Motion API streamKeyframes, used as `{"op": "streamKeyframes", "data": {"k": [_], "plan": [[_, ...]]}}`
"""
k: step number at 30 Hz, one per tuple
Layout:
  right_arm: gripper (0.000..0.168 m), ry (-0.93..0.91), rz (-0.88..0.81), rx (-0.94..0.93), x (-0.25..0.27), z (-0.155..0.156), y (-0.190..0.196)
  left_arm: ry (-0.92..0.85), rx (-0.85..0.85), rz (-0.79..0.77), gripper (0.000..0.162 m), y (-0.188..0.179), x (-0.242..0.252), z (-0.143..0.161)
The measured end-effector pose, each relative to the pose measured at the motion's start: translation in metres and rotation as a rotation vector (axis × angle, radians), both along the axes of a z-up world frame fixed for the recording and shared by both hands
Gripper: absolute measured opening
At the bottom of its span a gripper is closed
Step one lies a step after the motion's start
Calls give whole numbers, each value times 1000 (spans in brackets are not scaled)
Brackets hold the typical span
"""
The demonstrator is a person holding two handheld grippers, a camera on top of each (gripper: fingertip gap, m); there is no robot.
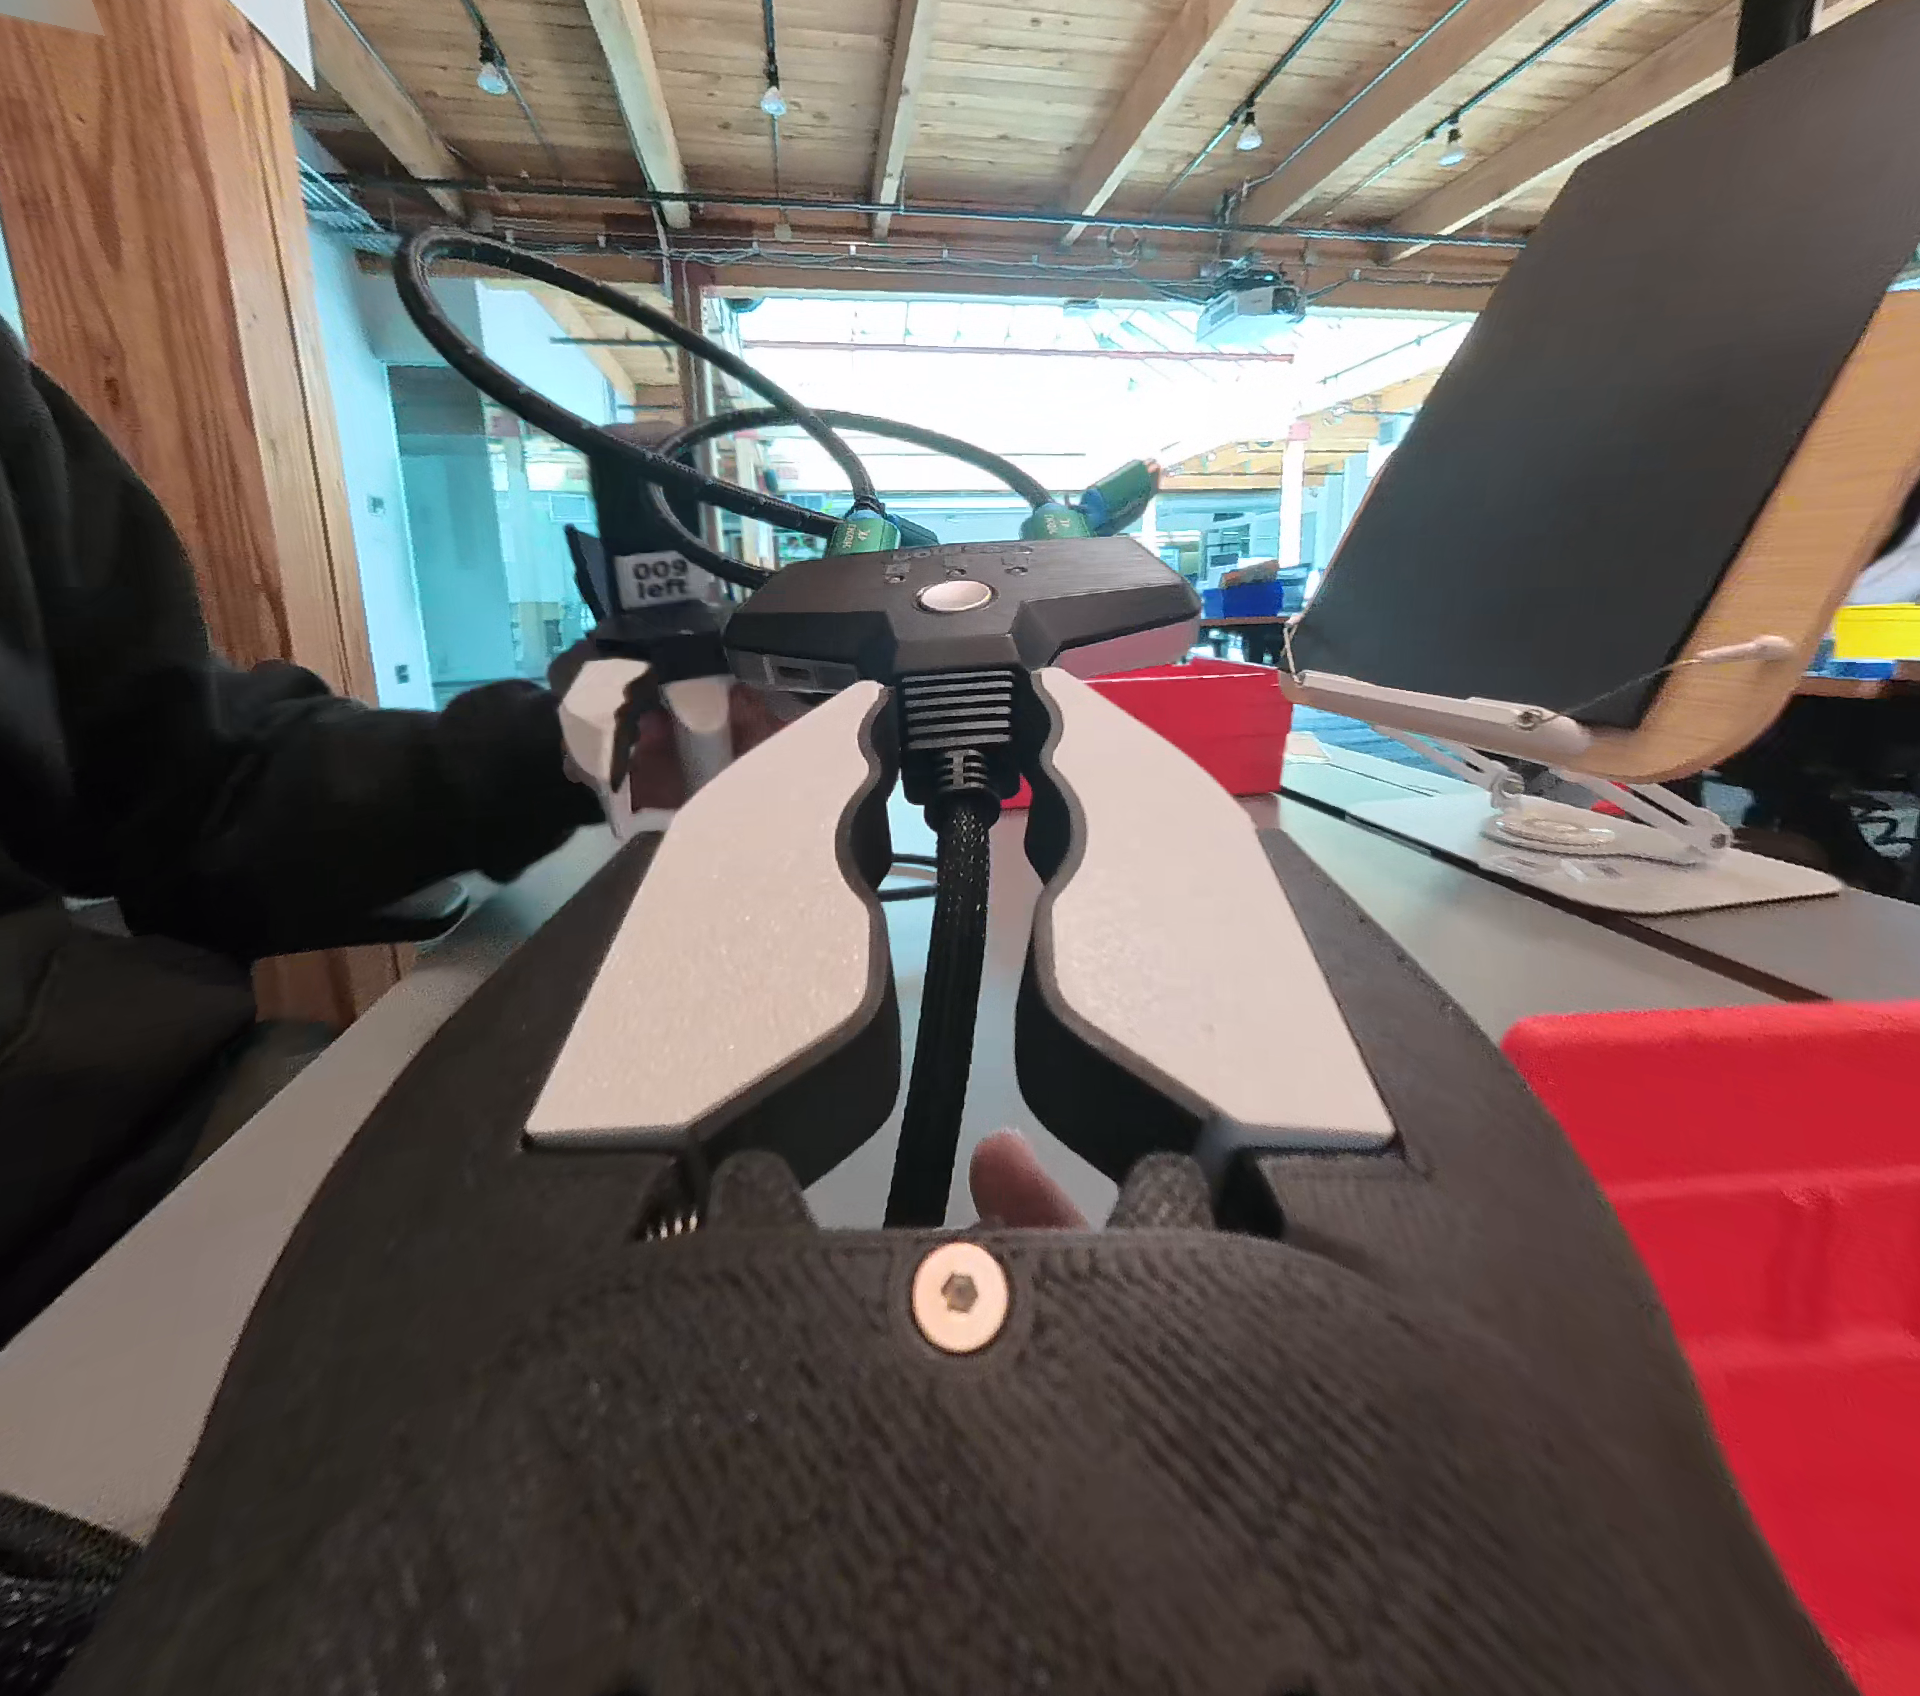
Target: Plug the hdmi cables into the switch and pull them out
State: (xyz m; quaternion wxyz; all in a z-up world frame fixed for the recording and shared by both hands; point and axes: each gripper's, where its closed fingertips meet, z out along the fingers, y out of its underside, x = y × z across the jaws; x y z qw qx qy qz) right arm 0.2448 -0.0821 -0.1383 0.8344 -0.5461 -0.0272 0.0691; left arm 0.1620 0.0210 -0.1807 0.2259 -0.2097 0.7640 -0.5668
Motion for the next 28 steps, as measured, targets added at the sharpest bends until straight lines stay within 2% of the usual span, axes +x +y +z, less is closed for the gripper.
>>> {"op": "streamKeyframes", "data": {"k": [1, 3, 5, 8, 12, 16, 23, 28], "plan": [[22, 4, -9, 0, 2, -1, -2, 29, 112, 12, 79, 17, -8, -10], [22, 15, -26, 3, 7, -2, -4, 120, 344, 56, 77, 59, -25, -32], [22, 18, -23, 8, 7, -3, -4, 213, 505, 38, 58, 92, -46, -50], [22, 15, -14, 8, 5, -3, -2, 272, 589, -22, 39, 109, -68, -69], [22, 12, -9, -2, 3, -5, 0, 218, 802, -6, 33, 122, -68, -94], [22, 7, 4, -2, 0, -6, 1, 301, 824, 28, 22, 125, -60, -109], [22, 2, 18, -3, -2, -6, 1, 423, 969, 47, 15, 134, -55, -118], [22, -12, 30, -17, -5, -8, 2, 437, 982, 22, 10, 135, -51, -119]]}}
